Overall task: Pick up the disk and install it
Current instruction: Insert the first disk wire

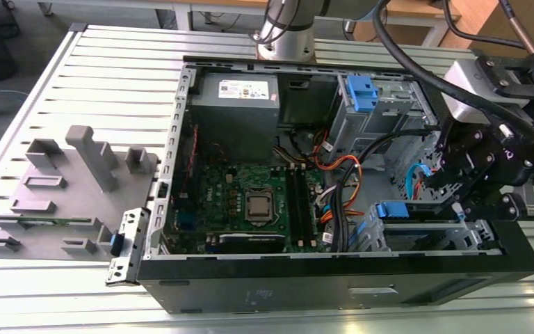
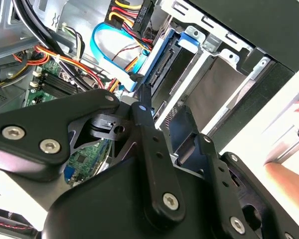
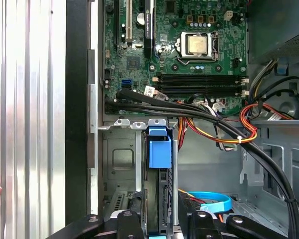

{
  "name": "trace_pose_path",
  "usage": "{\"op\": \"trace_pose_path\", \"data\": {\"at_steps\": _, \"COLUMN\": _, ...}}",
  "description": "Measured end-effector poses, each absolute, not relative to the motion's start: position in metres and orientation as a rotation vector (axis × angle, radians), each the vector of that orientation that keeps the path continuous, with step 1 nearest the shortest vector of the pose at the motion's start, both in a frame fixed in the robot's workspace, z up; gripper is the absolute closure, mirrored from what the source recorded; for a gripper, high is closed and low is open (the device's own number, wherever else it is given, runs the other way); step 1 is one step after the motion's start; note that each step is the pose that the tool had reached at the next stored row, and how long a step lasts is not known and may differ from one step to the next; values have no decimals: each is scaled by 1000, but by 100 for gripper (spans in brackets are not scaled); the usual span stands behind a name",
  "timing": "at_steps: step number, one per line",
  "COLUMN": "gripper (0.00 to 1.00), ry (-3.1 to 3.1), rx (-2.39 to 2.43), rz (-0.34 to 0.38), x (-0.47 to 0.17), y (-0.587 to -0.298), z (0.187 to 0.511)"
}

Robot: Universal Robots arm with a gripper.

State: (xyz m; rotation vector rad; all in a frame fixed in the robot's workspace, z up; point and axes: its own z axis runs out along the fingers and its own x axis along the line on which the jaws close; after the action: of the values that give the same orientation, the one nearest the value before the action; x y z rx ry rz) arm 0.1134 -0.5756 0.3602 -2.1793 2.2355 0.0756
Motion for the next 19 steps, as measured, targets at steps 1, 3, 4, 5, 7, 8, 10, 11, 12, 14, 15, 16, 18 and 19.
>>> {"op": "trace_pose_path", "data": {"at_steps": 1, "gripper": 58, "ry": 2235, "rx": -2179, "rz": 76, "x": 113, "y": -576, "z": 361}}
{"op": "trace_pose_path", "data": {"at_steps": 3, "gripper": 58, "ry": 2235, "rx": -2179, "rz": 76, "x": 113, "y": -576, "z": 363}}
{"op": "trace_pose_path", "data": {"at_steps": 4, "gripper": 58, "ry": 2235, "rx": -2179, "rz": 76, "x": 113, "y": -576, "z": 364}}
{"op": "trace_pose_path", "data": {"at_steps": 5, "gripper": 58, "ry": 2235, "rx": -2179, "rz": 76, "x": 113, "y": -576, "z": 365}}
{"op": "trace_pose_path", "data": {"at_steps": 7, "gripper": 58, "ry": 2235, "rx": -2179, "rz": 76, "x": 113, "y": -576, "z": 367}}
{"op": "trace_pose_path", "data": {"at_steps": 8, "gripper": 58, "ry": 2235, "rx": -2179, "rz": 76, "x": 113, "y": -576, "z": 367}}
{"op": "trace_pose_path", "data": {"at_steps": 10, "gripper": 58, "ry": 2235, "rx": -2179, "rz": 76, "x": 113, "y": -576, "z": 367}}
{"op": "trace_pose_path", "data": {"at_steps": 11, "gripper": 58, "ry": 2235, "rx": -2179, "rz": 76, "x": 113, "y": -576, "z": 368}}
{"op": "trace_pose_path", "data": {"at_steps": 12, "gripper": 58, "ry": 2235, "rx": -2179, "rz": 76, "x": 113, "y": -576, "z": 368}}
{"op": "trace_pose_path", "data": {"at_steps": 14, "gripper": 58, "ry": 2235, "rx": -2179, "rz": 76, "x": 113, "y": -576, "z": 369}}
{"op": "trace_pose_path", "data": {"at_steps": 15, "gripper": 58, "ry": 2235, "rx": -2179, "rz": 76, "x": 113, "y": -576, "z": 369}}
{"op": "trace_pose_path", "data": {"at_steps": 16, "gripper": 58, "ry": 2235, "rx": -2179, "rz": 76, "x": 113, "y": -576, "z": 369}}
{"op": "trace_pose_path", "data": {"at_steps": 18, "gripper": 58, "ry": 2235, "rx": -2179, "rz": 76, "x": 113, "y": -576, "z": 369}}
{"op": "trace_pose_path", "data": {"at_steps": 19, "gripper": 58, "ry": 2235, "rx": -2179, "rz": 76, "x": 113, "y": -576, "z": 369}}
